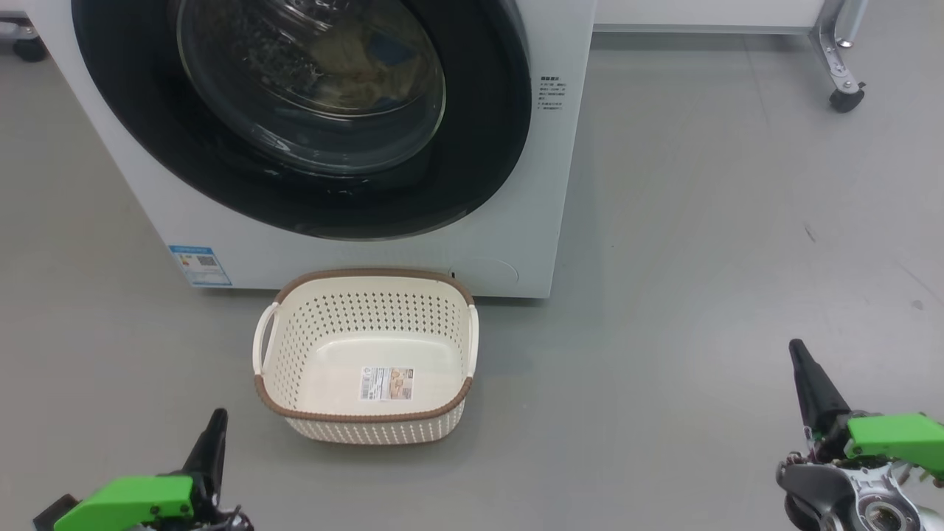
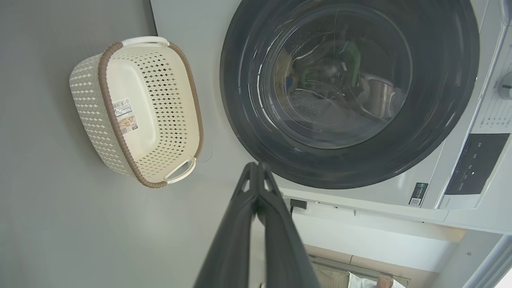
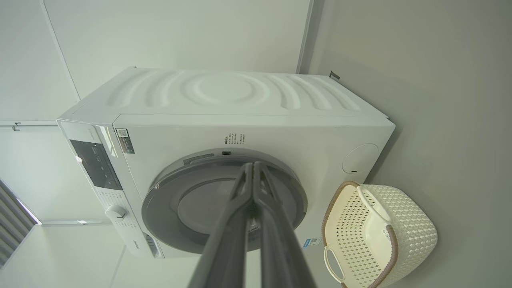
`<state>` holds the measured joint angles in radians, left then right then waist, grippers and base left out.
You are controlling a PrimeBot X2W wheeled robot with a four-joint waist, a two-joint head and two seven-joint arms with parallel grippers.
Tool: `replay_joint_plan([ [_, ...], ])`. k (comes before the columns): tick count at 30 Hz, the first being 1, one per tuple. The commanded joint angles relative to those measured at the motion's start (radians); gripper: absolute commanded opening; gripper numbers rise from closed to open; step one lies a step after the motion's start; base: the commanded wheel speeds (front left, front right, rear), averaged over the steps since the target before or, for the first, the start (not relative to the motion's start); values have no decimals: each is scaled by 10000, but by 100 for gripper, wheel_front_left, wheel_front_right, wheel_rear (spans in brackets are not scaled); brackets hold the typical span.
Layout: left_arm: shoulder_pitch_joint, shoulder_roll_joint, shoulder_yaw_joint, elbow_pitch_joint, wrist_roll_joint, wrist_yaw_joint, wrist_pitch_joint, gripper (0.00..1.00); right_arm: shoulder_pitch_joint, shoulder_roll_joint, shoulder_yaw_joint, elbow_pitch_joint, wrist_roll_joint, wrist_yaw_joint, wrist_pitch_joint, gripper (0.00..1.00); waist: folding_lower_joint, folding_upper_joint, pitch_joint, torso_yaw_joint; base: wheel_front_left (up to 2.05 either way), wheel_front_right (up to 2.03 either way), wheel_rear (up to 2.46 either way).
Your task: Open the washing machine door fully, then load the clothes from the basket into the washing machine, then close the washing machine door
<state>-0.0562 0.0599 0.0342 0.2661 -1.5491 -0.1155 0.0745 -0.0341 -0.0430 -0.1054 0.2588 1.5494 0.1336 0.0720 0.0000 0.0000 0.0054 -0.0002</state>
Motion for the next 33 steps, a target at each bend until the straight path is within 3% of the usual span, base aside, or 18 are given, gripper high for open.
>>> replay_joint_plan([
  [1,-491,72,452,-247,-267,-105,113,0,-630,-247,158,-251,282,-27,120,0,0,0,-4,1,0,0,0],
  [6,-502,39,611,-214,-749,-151,239,0,-716,-247,156,-154,792,-29,219,0,0,0,-23,2,0,0,0],
  [33,-507,-2,669,-212,-701,-151,285,0,-722,-196,84,-149,732,-29,277,0,0,0,-23,2,0,0,0],
])
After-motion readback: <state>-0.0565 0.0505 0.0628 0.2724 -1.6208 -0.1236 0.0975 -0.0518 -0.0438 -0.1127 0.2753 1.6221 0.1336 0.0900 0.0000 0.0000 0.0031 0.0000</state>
